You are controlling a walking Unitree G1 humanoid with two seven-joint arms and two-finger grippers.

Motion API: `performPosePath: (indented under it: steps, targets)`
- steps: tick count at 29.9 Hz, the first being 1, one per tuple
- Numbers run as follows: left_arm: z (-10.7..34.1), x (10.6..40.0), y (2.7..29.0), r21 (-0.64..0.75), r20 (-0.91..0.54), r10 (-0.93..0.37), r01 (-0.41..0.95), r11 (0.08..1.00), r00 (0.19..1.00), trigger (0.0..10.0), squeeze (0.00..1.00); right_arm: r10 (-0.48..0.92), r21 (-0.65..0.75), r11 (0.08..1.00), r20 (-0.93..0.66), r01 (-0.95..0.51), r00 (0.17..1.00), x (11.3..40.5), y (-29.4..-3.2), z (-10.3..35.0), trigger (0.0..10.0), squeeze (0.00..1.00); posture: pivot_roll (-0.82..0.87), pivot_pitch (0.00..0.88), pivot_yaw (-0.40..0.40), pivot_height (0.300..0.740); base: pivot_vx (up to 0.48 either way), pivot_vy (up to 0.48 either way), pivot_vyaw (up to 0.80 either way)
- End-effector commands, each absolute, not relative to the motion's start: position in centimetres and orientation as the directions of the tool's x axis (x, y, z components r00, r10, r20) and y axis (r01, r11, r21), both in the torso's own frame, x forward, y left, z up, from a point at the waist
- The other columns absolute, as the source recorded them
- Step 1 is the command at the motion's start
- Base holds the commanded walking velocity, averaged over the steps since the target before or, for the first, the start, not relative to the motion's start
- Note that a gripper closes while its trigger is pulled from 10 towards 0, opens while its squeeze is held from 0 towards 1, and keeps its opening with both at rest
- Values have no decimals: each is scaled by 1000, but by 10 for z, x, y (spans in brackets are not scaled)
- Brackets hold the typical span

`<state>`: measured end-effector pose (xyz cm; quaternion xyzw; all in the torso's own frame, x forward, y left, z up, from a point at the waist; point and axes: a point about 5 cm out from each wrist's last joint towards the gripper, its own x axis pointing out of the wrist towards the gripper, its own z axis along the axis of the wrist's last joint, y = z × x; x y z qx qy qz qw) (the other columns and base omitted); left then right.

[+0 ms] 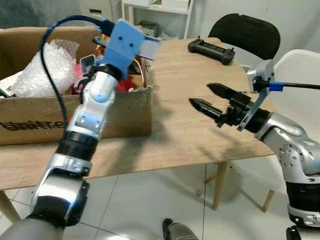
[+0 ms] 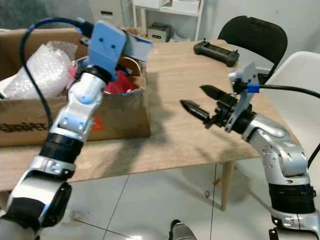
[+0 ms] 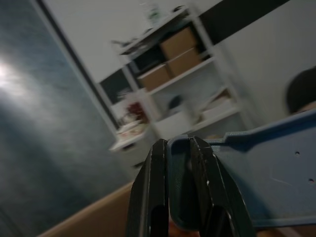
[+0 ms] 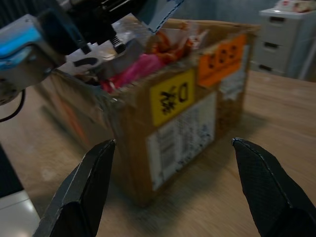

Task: Picking trash to rubbish bin

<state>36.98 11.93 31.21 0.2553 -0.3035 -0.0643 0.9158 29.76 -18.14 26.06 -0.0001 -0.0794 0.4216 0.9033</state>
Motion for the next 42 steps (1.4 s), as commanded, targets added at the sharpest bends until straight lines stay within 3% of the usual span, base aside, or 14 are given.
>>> performPosePath:
  steps: [1,3,6,8,14,15,24,27,30,31,32,37,41,42]
  targets:
    - [317,372,134,542,542,-222,-135,830,811,10000,0,800,-74,595,146,-800,581,292,-177,265,10000,0,-39,131,-21,740,0,0,0]
    - [317,372,134,542,542,-222,-135,830,811,10000,0,800,-74,595,146,-800,581,292,-177,265,10000,0,-39,131,-21,740,0,0,0]
    - [321,375,155,656,549,-174,-292,696,818,10000,0,847,-82,529,110,-844,520,286,-170,264,10000,0,-38,129,-22,740,0,0,0]
    - [321,375,157,697,543,-183,-318,643,820,10000,0,826,-73,561,116,-824,552,289,-173,266,10000,0,-38,129,-22,740,0,0,0]
    - [320,375,158,715,530,-201,-307,628,824,10000,0,795,-68,604,125,-794,593,292,-180,268,10000,0,-38,129,-22,740,0,0,0]
    - [317,376,159,725,519,-205,-301,620,830,10000,1000,794,-69,605,126,-793,595,291,-182,268,10000,0,-48,123,-20,740,0,0,0]
    - [308,378,172,751,492,-182,-310,583,851,10000,1000,788,-77,612,144,-787,599,288,-185,272,10000,0,-50,123,-17,740,0,0,0]
    - [316,376,177,476,509,-147,-135,869,848,10000,1000,777,-74,622,180,-780,603,289,-187,276,10000,0,-48,123,-18,740,0,0,0]
    - [321,373,179,282,534,-138,-21,959,834,10000,1000,774,-72,622,202,-779,600,289,-187,278,10000,0,-45,122,-19,740,0,0,0]
    - [321,373,179,282,534,-138,-21,959,834,10000,1000,774,-72,622,202,-779,600,289,-187,278,10000,0,-45,122,-19,740,0,0,0]
    - [323,369,182,169,548,-155,73,983,822,10000,0,776,-69,618,216,-783,593,289,-186,279,10000,0,-40,122,-20,740,0,0,0]
    - [317,354,195,-45,566,-210,284,958,798,10000,0,792,-51,593,218,-803,571,291,-179,275,10000,0,-14,122,-25,740,0,0,0]
    - [312,350,199,-77,560,-232,328,942,796,10000,0,799,-45,584,213,-811,563,292,-176,272,10000,0,-5,121,-28,740,-124,0,0]
    - [305,334,203,-124,575,-302,446,887,761,10000,0,819,-30,553,206,-833,536,293,-168,267,10000,0,17,119,-33,740,0,0,0]
